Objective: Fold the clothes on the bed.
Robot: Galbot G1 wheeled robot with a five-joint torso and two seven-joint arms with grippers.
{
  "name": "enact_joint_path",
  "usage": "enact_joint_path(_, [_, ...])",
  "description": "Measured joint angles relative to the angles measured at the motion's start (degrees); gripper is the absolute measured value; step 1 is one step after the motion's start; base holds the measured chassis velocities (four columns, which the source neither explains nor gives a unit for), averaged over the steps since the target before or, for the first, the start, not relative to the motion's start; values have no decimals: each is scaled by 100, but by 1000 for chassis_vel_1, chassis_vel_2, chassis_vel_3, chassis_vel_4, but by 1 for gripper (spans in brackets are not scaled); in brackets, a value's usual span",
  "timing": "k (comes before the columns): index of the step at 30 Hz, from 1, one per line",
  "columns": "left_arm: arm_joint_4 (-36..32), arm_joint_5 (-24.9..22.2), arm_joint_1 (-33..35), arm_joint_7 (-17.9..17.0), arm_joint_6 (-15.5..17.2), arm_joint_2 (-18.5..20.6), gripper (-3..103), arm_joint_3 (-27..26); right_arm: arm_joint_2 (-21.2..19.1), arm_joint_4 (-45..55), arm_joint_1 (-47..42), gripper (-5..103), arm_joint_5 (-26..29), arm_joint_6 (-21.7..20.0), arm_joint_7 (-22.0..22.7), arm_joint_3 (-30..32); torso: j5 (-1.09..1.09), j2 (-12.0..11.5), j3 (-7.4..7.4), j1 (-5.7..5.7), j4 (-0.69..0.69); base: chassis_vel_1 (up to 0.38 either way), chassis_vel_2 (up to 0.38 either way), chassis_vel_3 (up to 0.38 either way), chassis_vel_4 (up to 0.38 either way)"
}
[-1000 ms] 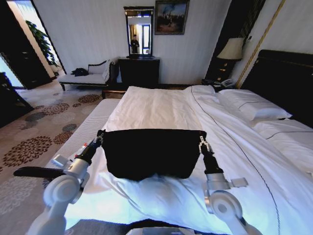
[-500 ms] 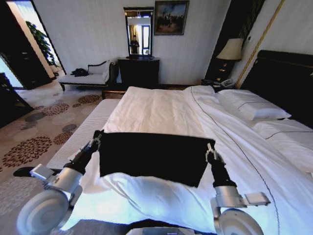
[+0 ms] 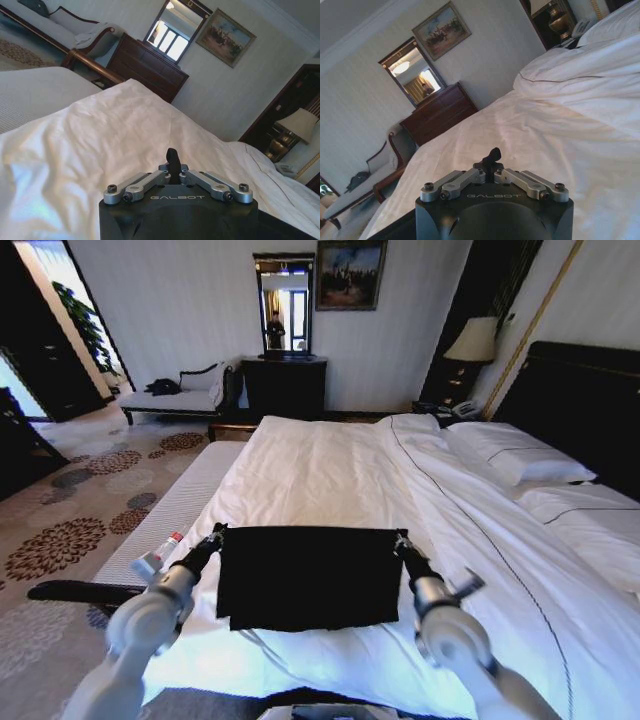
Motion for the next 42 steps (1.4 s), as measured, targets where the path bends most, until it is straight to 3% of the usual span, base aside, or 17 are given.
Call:
enact_joint_path(4, [1077,419,-800,316,-233,-216,1,481,127,-1303,806,2,-87,299,-552,-512,0,1,-1,-2,0,0,0,0,0])
enact_joint_path(5, [1077,419,-800,316,-233,-216,1,481,127,-1303,806,2,-87,299,-552,-512,0,1,-1,-2,0,0,0,0,0])
enact_joint_path(9, [2390,843,-1581,604,-466,-543,1,899,396,-2524,1505,2,-142,556,-1107,-995,0,0,1,0,-1,0,0,0,0])
enact_joint_path(10, [2390,843,-1581,604,-466,-543,1,899,396,-2524,1505,2,-142,556,-1107,-995,0,0,1,0,-1,0,0,0,0])
enact_joint_path(15, [3541,1257,-2210,1128,-784,-835,1,1068,775,-3965,2093,2,-291,926,-1971,-1327,-1,0,0,-1,-1,0,0,0,0])
enact_joint_path(19, [3923,1338,-2293,1336,-1032,-965,1,1045,897,-4310,2245,2,-287,1190,-2413,-1351,-1,1,-1,-1,1,0,0,0,0])
enact_joint_path(25, [3916,1357,-2025,1575,-1283,-1049,1,942,875,-4269,2128,2,-145,1468,-2819,-1298,-1,1,-1,-2,0,0,0,0,0])
enact_joint_path(33, [3114,1452,-1055,1800,-1375,-850,1,701,566,-3474,1279,2,201,1928,-3468,-1085,-1,2,-3,-4,-1,0,0,0,0])
enact_joint_path(42, [2552,1589,-112,2052,-1501,-530,1,461,400,-2944,499,2,61,2042,-3546,-807,-1,3,-3,-4,0,0,0,0,0])
